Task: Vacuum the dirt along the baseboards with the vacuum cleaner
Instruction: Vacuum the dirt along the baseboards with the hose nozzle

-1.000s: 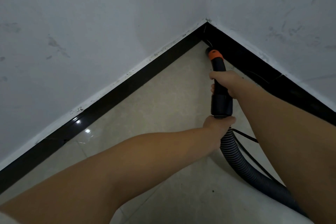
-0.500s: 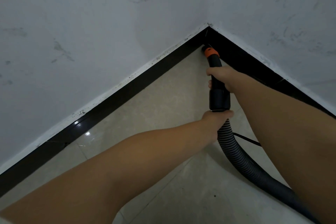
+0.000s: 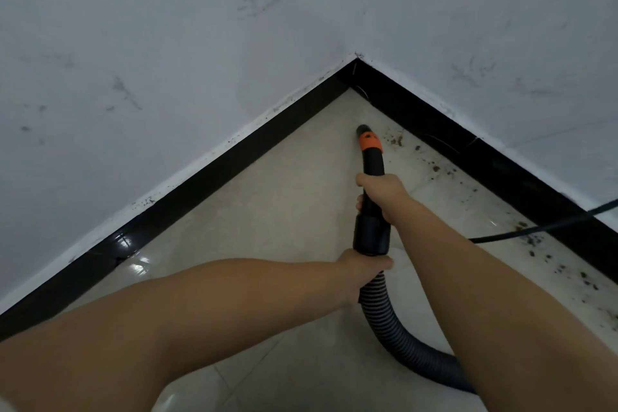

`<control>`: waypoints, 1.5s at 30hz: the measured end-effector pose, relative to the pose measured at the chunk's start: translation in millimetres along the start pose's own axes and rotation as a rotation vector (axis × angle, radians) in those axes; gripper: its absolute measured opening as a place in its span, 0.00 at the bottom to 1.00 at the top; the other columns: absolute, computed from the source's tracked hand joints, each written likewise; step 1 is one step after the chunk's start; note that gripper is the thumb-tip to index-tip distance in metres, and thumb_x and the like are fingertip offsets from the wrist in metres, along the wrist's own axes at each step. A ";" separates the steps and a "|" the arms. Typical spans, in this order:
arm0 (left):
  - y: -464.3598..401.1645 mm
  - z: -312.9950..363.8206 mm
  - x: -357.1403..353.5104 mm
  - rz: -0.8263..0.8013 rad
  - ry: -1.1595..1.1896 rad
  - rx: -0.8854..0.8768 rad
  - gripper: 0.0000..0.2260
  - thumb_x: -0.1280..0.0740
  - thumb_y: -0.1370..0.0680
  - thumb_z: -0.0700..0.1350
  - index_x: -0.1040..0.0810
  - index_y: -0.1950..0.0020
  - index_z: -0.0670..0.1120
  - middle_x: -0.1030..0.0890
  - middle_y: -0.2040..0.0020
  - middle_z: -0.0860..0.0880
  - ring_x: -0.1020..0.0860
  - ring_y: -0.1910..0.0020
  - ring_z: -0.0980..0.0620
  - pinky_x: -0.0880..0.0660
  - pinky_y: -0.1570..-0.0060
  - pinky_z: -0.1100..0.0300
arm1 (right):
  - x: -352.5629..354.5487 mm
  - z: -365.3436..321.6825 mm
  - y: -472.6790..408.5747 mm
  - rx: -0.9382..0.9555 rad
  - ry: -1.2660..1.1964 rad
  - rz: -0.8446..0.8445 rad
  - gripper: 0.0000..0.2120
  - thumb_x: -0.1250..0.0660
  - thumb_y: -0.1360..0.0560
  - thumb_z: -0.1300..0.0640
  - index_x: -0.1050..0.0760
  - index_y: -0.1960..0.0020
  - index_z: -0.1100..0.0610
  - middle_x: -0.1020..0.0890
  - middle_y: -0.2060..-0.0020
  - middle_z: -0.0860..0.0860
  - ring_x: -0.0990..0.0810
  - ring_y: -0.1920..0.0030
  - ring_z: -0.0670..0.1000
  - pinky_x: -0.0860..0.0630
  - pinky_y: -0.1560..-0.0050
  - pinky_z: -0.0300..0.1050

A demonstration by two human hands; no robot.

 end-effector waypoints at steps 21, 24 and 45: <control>37.6 -48.8 -23.5 -0.036 -0.109 -0.018 0.12 0.30 0.25 0.45 0.27 0.44 0.44 0.24 0.53 0.48 0.24 0.51 0.49 0.26 0.52 0.58 | 31.9 43.0 41.7 -0.076 -0.030 -0.051 0.06 0.34 0.25 0.62 0.31 0.53 0.61 0.25 0.69 0.57 0.26 0.73 0.53 0.24 0.72 0.42; 39.3 -49.4 -29.4 -0.051 -0.155 -0.035 0.16 0.29 0.25 0.45 0.27 0.39 0.44 0.23 0.48 0.46 0.24 0.49 0.49 0.25 0.50 0.57 | 47.0 52.7 43.4 -0.092 -0.099 -0.007 0.06 0.34 0.25 0.62 0.30 0.52 0.61 0.25 0.68 0.57 0.25 0.72 0.53 0.23 0.71 0.43; 45.9 -62.3 -76.9 -0.131 -0.363 -0.021 0.06 0.31 0.24 0.44 0.28 0.54 0.48 0.25 0.57 0.49 0.26 0.61 0.55 0.27 0.61 0.59 | 113.6 93.6 50.9 -0.133 -0.293 0.114 0.06 0.33 0.26 0.62 0.30 0.53 0.61 0.25 0.68 0.58 0.26 0.71 0.54 0.24 0.69 0.45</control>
Point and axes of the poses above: each hand's wrist, its own y-axis away from the middle knuckle, its own x-axis out of the back of the hand, z = x × y, the point moved 3 cm from there along -y, towards the middle knuckle
